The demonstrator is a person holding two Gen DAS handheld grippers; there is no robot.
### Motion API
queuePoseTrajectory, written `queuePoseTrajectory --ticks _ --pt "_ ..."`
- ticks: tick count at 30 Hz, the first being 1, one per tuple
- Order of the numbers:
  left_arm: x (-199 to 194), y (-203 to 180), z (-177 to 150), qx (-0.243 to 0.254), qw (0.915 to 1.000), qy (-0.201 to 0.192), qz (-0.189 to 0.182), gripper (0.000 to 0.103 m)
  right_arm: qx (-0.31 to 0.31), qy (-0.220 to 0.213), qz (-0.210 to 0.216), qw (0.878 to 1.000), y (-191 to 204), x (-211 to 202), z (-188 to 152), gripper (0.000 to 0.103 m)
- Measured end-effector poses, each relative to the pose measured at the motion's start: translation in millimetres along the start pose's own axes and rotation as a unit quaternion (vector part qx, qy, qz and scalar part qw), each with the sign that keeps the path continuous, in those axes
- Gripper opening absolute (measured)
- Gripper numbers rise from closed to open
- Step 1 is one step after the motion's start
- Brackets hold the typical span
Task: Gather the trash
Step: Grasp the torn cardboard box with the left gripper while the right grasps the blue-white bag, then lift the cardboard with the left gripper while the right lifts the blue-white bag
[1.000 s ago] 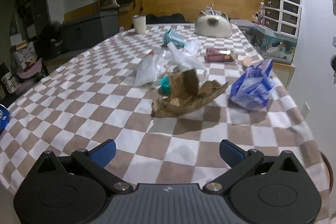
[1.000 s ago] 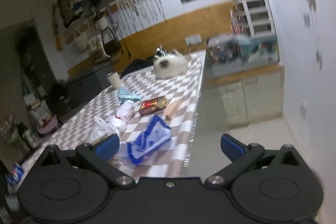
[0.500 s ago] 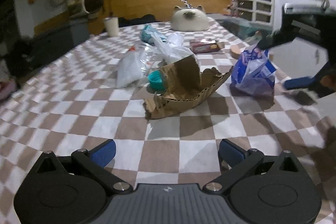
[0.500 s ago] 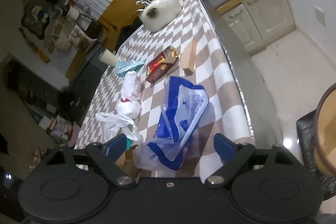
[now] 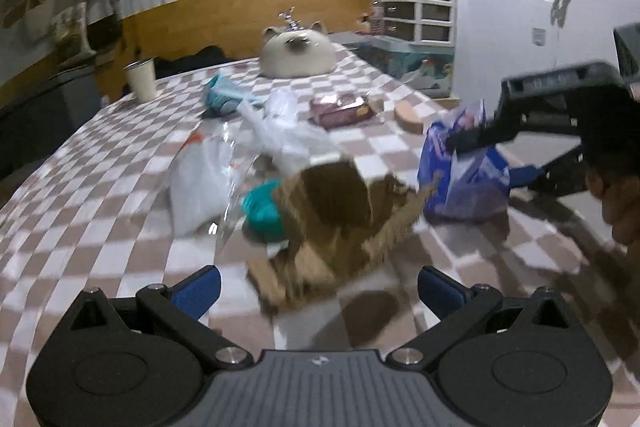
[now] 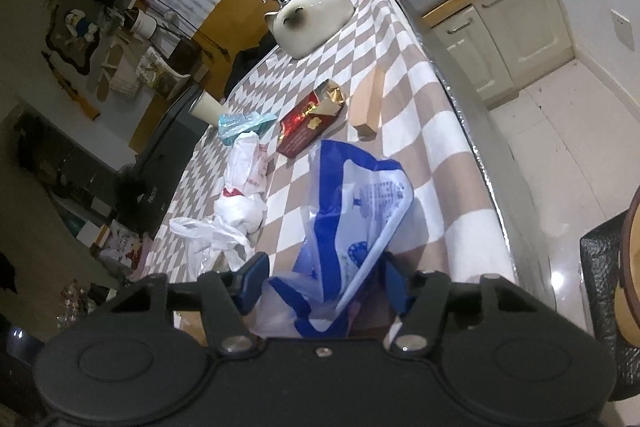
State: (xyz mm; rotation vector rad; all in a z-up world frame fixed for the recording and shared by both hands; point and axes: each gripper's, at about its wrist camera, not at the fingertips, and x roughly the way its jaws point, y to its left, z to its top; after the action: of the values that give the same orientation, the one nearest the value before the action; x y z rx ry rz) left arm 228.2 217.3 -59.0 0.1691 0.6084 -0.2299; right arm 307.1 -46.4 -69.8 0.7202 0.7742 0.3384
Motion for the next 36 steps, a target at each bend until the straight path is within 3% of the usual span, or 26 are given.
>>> queuePoseTrajectory --ticks 4,10,13,17,26,36 --pt "16.0 4.7 10.4 0.016 0.9997 0.003 -0.017 0.101 -0.004 0.002 0.001 1.000 -1.8 1.9 2.8 0.057" --pt "39.5 6.6 13.6 0.018 0.9983 0.033 -0.044 0.087 -0.020 0.008 0.005 1.000 -0.6 1.2 6.0 0.049" --pt "39.4 6.7 12.4 0.005 0.9984 0.024 -0.050 0.075 -0.038 0.009 0.009 0.999 1.7 -2.7 6.1 0.044" --pt "32.5 -4.4 9.4 0.008 0.9995 0.015 -0.028 0.065 -0.062 0.015 0.012 0.998 3.2 -9.6 4.9 0.040" --pt "9.2 -28.9 -1.7 -0.009 0.9999 -0.002 0.008 0.061 -0.114 0.017 0.003 0.993 5.8 -31.7 -3.2 0.032" --pt "-34.8 -44.7 -2.3 -0.081 0.9949 -0.031 0.050 0.060 -0.155 0.004 0.006 0.988 5.7 -75.3 -16.3 0.030"
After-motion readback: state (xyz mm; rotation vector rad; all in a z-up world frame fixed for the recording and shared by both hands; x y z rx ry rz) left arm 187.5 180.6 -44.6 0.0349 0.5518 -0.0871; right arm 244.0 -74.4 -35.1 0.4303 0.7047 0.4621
